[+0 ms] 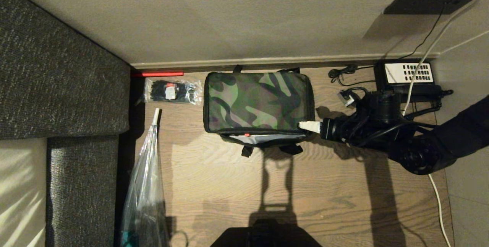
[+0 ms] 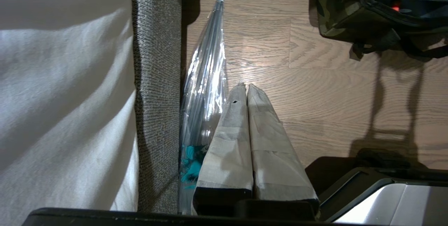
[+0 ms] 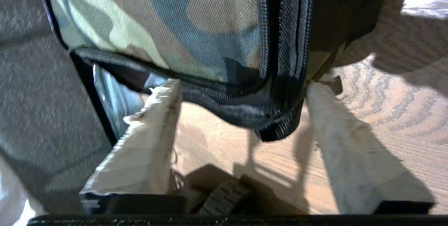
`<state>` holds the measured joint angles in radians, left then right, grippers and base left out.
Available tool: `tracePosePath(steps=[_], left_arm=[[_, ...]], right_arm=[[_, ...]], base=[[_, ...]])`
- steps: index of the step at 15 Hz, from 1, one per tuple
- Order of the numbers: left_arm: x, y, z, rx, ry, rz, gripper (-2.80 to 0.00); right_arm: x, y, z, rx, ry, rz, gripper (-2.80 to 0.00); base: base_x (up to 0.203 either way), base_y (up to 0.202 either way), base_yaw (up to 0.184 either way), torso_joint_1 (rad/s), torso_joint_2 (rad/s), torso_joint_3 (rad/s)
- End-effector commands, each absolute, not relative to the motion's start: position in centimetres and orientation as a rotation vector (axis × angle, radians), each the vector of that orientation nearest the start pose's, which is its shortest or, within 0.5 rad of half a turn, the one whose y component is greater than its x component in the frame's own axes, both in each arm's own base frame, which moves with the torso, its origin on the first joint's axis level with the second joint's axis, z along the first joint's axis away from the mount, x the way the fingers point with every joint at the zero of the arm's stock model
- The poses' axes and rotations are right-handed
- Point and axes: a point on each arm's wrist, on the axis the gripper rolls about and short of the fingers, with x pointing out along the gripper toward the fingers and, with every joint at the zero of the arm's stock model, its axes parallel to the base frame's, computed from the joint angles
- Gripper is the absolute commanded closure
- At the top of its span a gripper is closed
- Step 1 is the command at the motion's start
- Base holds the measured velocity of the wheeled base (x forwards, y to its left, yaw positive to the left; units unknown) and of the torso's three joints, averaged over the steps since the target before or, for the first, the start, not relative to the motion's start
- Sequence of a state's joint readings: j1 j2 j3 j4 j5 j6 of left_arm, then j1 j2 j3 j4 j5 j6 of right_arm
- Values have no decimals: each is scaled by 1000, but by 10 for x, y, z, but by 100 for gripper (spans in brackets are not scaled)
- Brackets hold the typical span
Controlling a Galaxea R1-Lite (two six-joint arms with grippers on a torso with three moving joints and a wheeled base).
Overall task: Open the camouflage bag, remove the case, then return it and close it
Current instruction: Open the top of the storage box
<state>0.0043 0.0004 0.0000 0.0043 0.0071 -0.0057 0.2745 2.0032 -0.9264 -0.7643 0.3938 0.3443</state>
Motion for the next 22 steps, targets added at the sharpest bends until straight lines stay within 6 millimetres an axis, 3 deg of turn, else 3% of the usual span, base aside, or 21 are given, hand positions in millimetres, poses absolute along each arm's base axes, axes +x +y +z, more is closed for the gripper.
tracePosePath(steps=[1, 4, 7, 11, 17, 22], left_arm=[[-23, 0, 74, -6, 8, 12, 0], [-23, 0, 74, -6, 7, 12, 0], [-23, 0, 74, -6, 6, 12, 0], [-23, 0, 74, -6, 6, 12, 0], [-23, 0, 74, -6, 8, 12, 0], [-23, 0, 74, -6, 6, 12, 0]], right_arm=[[356, 119, 118, 362, 438, 605, -280], [354, 141, 127, 481, 417, 630, -280], [357, 147, 137, 551, 400, 628, -280], [362, 156, 176, 777, 336, 604, -280], [365, 152, 224, 1045, 310, 613, -280], [380, 124, 256, 1139, 158, 624, -280]], base=[[0, 0, 0, 0, 0, 0], [0, 0, 0, 0, 0, 0], [0, 0, 0, 0, 0, 0], [0, 0, 0, 0, 0, 0], [0, 0, 0, 0, 0, 0], [0, 0, 0, 0, 0, 0]])
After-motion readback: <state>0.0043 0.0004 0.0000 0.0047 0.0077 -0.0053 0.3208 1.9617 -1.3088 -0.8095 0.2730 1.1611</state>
